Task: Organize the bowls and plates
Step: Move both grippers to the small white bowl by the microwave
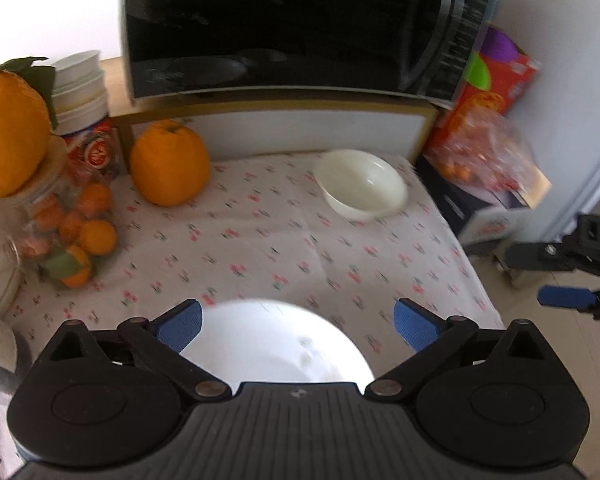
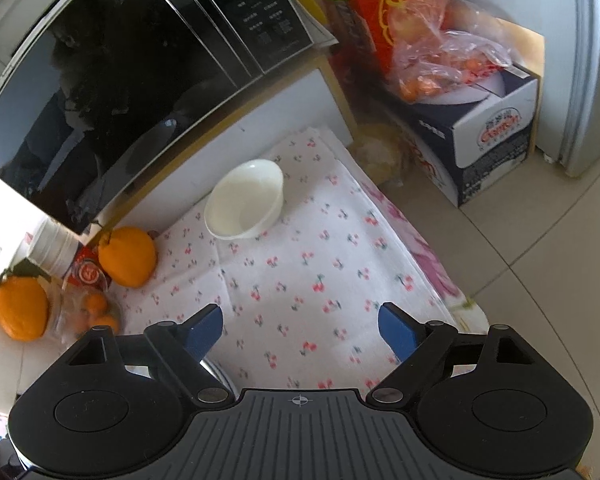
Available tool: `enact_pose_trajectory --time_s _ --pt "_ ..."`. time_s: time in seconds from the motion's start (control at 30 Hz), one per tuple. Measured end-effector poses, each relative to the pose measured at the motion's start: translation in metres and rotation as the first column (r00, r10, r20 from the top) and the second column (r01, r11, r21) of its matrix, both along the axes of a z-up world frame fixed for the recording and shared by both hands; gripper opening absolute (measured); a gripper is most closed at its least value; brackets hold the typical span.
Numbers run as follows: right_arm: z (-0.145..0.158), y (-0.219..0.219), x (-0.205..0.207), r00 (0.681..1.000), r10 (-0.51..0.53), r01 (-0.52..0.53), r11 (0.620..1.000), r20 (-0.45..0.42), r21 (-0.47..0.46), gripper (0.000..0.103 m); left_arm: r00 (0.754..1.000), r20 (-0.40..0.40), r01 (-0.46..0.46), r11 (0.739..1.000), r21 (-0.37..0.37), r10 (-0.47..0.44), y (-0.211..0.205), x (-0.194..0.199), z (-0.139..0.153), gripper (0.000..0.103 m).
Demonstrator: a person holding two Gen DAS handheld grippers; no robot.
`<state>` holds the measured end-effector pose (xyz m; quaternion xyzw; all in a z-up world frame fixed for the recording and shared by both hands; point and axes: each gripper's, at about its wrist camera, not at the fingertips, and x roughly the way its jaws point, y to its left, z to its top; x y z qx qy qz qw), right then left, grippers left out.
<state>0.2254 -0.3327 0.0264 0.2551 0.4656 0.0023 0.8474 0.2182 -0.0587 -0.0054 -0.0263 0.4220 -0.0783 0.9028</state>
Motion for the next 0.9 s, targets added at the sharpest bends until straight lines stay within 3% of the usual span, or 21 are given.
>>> enact_pose_trajectory --time_s 0.2,0.4,0.6,0.77,0.9 --pt "-0.010 0.000 0.033 1.000 0.016 -0.015 0.999 -0.017 0.034 0.088 0.997 0.005 -0.076 0.995 -0.061 0.076 0.013 0.030 0.000 0.102" --pt "-0.027 -0.001 0.068 0.999 0.022 -0.020 0.999 -0.050 0.035 0.088 0.990 -0.096 -0.123 0.977 -0.174 0.108 0.008 0.073 -0.022 0.102" --pt "-0.039 -0.002 0.102 0.998 0.035 -0.032 0.998 -0.059 0.051 0.088 0.992 -0.057 -0.122 0.978 -0.168 0.114 -0.011 0.105 -0.028 0.101" --pt "-0.056 0.000 0.127 0.997 0.042 -0.039 0.998 -0.058 0.054 0.088 0.990 -0.076 -0.136 0.965 -0.224 0.122 -0.015 0.126 -0.043 0.092" --pt "-0.073 -0.002 0.144 0.999 0.026 -0.022 0.996 -0.042 0.082 0.088 0.991 -0.083 -0.126 0.954 -0.271 0.107 -0.018 0.135 -0.053 0.079"
